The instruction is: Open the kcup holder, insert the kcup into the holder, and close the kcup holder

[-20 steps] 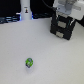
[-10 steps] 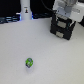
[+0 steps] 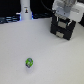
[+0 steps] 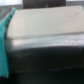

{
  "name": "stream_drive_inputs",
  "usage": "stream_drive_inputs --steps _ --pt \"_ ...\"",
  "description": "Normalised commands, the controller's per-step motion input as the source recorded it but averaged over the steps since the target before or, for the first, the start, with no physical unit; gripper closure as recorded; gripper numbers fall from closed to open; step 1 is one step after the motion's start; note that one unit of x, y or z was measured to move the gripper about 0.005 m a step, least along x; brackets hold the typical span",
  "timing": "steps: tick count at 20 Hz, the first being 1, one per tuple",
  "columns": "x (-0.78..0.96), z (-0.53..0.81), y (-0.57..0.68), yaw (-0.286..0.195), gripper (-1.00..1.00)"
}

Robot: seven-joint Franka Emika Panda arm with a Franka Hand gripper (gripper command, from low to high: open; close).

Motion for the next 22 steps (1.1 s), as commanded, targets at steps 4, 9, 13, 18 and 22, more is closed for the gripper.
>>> stream_drive_inputs --steps 4,9,13,18,22 --pt "0.55 0.33 -0.26 -0.02 1.0" --pt "0.78 0.36 -0.39 -0.035 1.0" --pt "0.86 0.27 -0.41 -0.039 1.0" --pt "0.9 0.17 -0.41 -0.042 1.0" --pt "0.88 0.27 -0.47 -0.042 1.0"
